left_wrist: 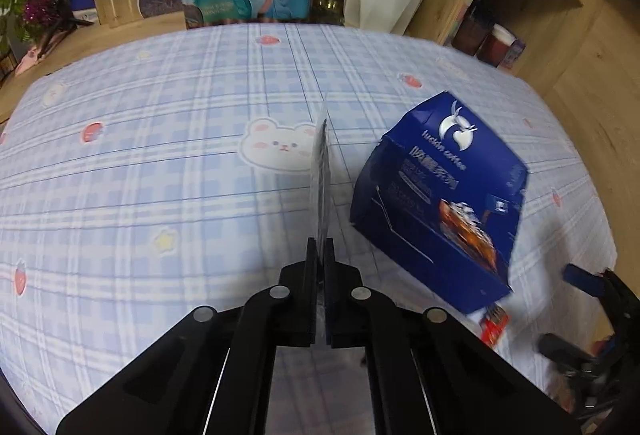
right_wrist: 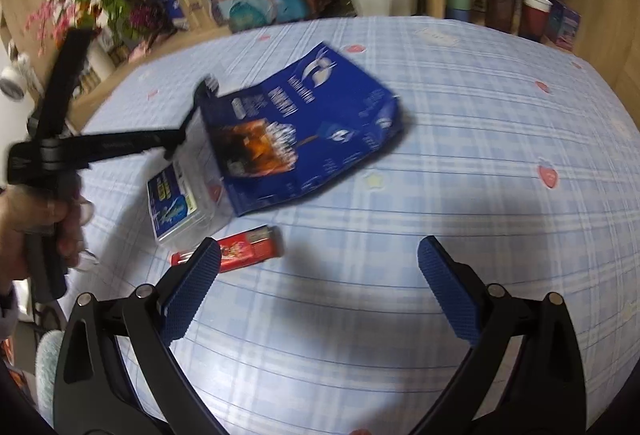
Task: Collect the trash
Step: 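Grasp the red lighter with the right gripper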
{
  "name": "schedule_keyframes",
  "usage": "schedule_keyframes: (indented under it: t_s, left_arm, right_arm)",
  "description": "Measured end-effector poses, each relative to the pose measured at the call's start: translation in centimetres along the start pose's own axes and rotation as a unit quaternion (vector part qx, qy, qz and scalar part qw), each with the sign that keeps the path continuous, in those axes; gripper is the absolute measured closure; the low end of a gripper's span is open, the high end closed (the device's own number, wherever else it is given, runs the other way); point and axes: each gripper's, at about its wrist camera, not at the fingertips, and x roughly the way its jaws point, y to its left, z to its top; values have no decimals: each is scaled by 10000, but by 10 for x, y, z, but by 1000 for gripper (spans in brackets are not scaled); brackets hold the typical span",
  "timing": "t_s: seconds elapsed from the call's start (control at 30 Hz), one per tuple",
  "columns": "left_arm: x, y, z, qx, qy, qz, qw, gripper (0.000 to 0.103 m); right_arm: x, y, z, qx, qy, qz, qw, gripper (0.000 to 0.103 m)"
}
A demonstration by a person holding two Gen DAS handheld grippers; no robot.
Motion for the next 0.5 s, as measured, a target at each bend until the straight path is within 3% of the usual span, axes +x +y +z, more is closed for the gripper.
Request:
schedule_keyframes:
  t_s: [0.13,0.37,0.5]
  left_arm:
    - [-27,8,-11,-62,-260,-23,9996,100]
    - [-71,17,-34,-217,-728,-2,9971,100]
    - [-84,12,-52,-189,-846,-25,9962,100]
  right_arm:
    - [23,22,7,-219,331,-389,9985,6]
    - [46,33,11,112,536,-650,9964,6]
    - [50,47,6,-234,683,-796,9942,6]
